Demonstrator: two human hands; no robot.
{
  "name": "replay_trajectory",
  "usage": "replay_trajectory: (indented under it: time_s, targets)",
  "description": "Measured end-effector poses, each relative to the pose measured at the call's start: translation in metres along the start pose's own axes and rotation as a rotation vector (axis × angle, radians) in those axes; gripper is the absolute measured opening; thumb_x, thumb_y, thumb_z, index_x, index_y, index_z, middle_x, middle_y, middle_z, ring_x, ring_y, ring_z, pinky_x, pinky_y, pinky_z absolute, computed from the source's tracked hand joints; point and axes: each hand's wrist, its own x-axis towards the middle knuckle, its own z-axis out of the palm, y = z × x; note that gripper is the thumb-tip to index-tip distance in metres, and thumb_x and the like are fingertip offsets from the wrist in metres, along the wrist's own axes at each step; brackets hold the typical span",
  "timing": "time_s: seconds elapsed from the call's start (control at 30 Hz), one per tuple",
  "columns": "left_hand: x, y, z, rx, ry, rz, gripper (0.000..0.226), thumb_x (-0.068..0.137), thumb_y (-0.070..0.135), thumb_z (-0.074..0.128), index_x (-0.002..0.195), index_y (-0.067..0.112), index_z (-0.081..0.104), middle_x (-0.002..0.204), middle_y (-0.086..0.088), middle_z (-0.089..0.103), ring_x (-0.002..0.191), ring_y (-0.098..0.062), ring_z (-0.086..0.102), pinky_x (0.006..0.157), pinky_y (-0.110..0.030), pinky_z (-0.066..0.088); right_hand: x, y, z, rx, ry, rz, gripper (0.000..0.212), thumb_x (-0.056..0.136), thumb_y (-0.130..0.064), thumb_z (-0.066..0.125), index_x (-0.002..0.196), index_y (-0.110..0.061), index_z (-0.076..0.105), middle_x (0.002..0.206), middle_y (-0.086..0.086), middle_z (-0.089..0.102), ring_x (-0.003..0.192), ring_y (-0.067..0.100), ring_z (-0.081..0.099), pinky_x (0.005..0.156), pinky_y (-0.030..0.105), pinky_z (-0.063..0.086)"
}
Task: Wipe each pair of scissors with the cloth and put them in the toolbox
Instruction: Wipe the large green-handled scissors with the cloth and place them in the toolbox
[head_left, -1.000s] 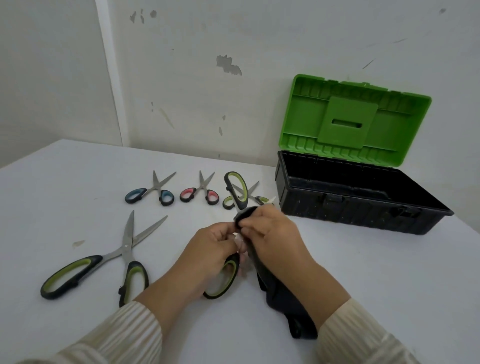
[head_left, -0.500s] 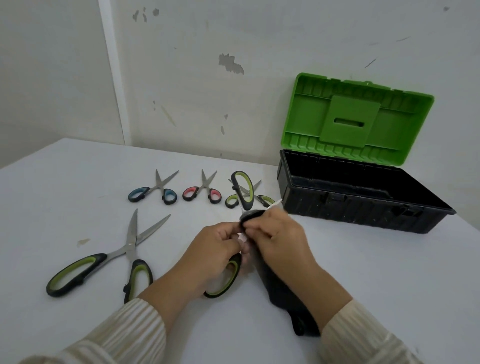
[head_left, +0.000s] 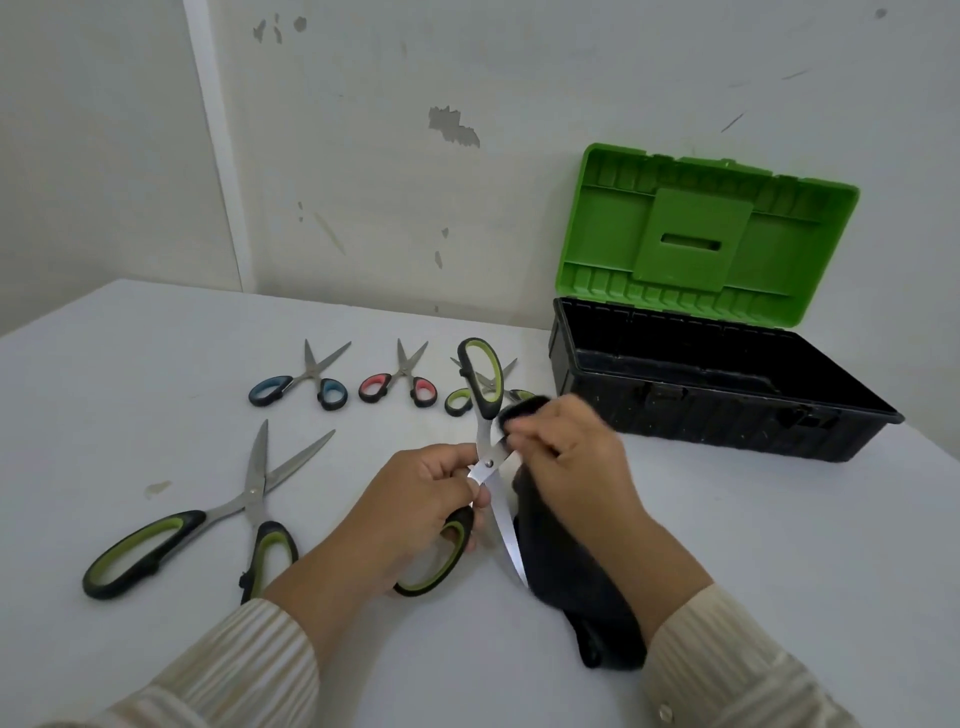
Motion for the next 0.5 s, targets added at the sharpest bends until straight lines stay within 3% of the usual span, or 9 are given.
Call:
replay_trajectory:
  time_s: [0.07, 0.17, 0.27, 0.37, 0.4, 0.5]
  targets:
    - [0.0, 0.0, -0.001, 0.021, -0.001, 0.007, 0.034, 0.087, -0.007, 0.049, 0.084, 0.019, 0.071, 0.064, -0.006, 0.064, 0.057, -0.023, 0.057, 0.055, -0.033, 0.052, 0.0, -0.002, -0.001, -0.008, 0.029, 0.011, 0.015, 0.079, -0.011, 0.063, 0.091, -0.011, 0.072, 0.081, 0.0, 0.055, 0.074, 0.003, 0.05, 0.072, 0.001, 0.037]
    - [0.001, 0.0, -0.001, 0.032, -0.025, 0.018, 0.032, 0.087, -0.007, 0.049, 0.082, 0.014, 0.073, 0.067, -0.01, 0.064, 0.06, -0.024, 0.057, 0.057, -0.035, 0.05, -0.007, -0.012, 0.005, -0.012, -0.147, 0.002, 0.014, 0.082, -0.012, 0.062, 0.092, -0.015, 0.072, 0.078, -0.01, 0.049, 0.069, -0.003, 0.049, 0.068, 0.005, 0.038]
    - [0.0, 0.001, 0.0, 0.047, -0.033, 0.016, 0.034, 0.086, -0.007, 0.05, 0.079, 0.019, 0.072, 0.07, -0.017, 0.062, 0.062, -0.029, 0.055, 0.058, -0.035, 0.05, -0.001, -0.012, 0.0, -0.048, -0.019, 0.012, 0.015, 0.083, -0.009, 0.061, 0.091, -0.014, 0.072, 0.079, -0.001, 0.054, 0.07, 0.009, 0.053, 0.065, 0.018, 0.044]
    - [0.0, 0.002, 0.001, 0.053, -0.044, 0.016, 0.034, 0.085, -0.008, 0.049, 0.078, 0.014, 0.073, 0.07, -0.017, 0.061, 0.059, -0.025, 0.057, 0.055, -0.034, 0.05, -0.004, -0.021, 0.0, -0.118, -0.162, -0.012, 0.016, 0.086, -0.017, 0.055, 0.089, -0.014, 0.07, 0.084, 0.001, 0.054, 0.073, 0.015, 0.053, 0.066, 0.024, 0.045]
    - [0.0, 0.002, 0.001, 0.048, -0.044, 0.016, 0.034, 0.086, -0.008, 0.048, 0.078, 0.014, 0.073, 0.069, -0.016, 0.061, 0.058, -0.024, 0.057, 0.054, -0.033, 0.05, -0.004, -0.022, 0.0, -0.127, -0.19, -0.014, 0.015, 0.087, -0.015, 0.056, 0.088, -0.013, 0.07, 0.084, 0.002, 0.054, 0.073, 0.014, 0.053, 0.067, 0.023, 0.045]
    - [0.0, 0.001, 0.001, 0.059, -0.046, 0.011, 0.04, 0.087, -0.008, 0.049, 0.076, 0.023, 0.072, 0.068, -0.013, 0.062, 0.058, -0.023, 0.057, 0.054, -0.033, 0.052, 0.001, -0.012, -0.004, -0.076, -0.001, 0.027, 0.013, 0.082, -0.005, 0.062, 0.088, -0.011, 0.072, 0.078, -0.002, 0.052, 0.072, 0.006, 0.048, 0.067, 0.004, 0.038]
